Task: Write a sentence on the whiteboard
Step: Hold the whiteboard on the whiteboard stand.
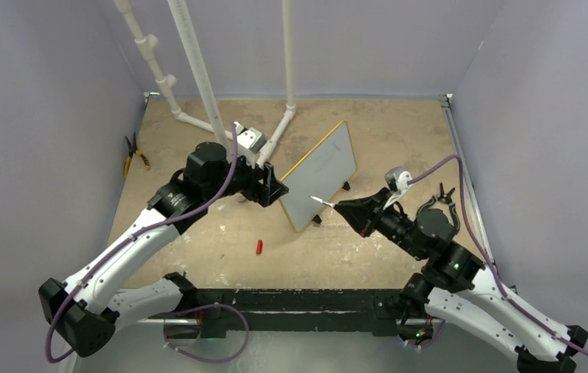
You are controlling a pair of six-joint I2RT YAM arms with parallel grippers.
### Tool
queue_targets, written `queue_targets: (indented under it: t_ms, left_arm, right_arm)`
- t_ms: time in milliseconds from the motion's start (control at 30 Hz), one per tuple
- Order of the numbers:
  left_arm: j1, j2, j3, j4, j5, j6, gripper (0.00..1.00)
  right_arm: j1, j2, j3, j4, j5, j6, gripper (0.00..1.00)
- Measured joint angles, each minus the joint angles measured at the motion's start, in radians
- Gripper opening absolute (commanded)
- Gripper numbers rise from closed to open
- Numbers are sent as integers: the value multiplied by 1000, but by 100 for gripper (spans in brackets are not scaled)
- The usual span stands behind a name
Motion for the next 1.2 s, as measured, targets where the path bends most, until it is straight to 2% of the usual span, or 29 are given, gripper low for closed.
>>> queue_targets:
  t_ms: [300, 500, 933, 1133, 1200]
  left_arm:
    - [18, 111, -31, 21, 3, 1, 48]
    - [22, 132, -58, 52, 0, 6, 40]
    - [24, 146, -93, 80, 0, 35, 19]
    - [24, 146, -106, 98, 4, 51, 1]
    - [24, 146, -106, 100, 5, 51, 0]
  right_arm:
    - [0, 79, -149, 267, 25, -13, 0]
    - [0, 123, -177, 375, 26, -32, 0]
    - [0, 227, -197, 514, 26, -51, 0]
    - [0, 266, -209, 561, 26, -55, 0]
    - [0, 280, -209, 574, 26, -55, 0]
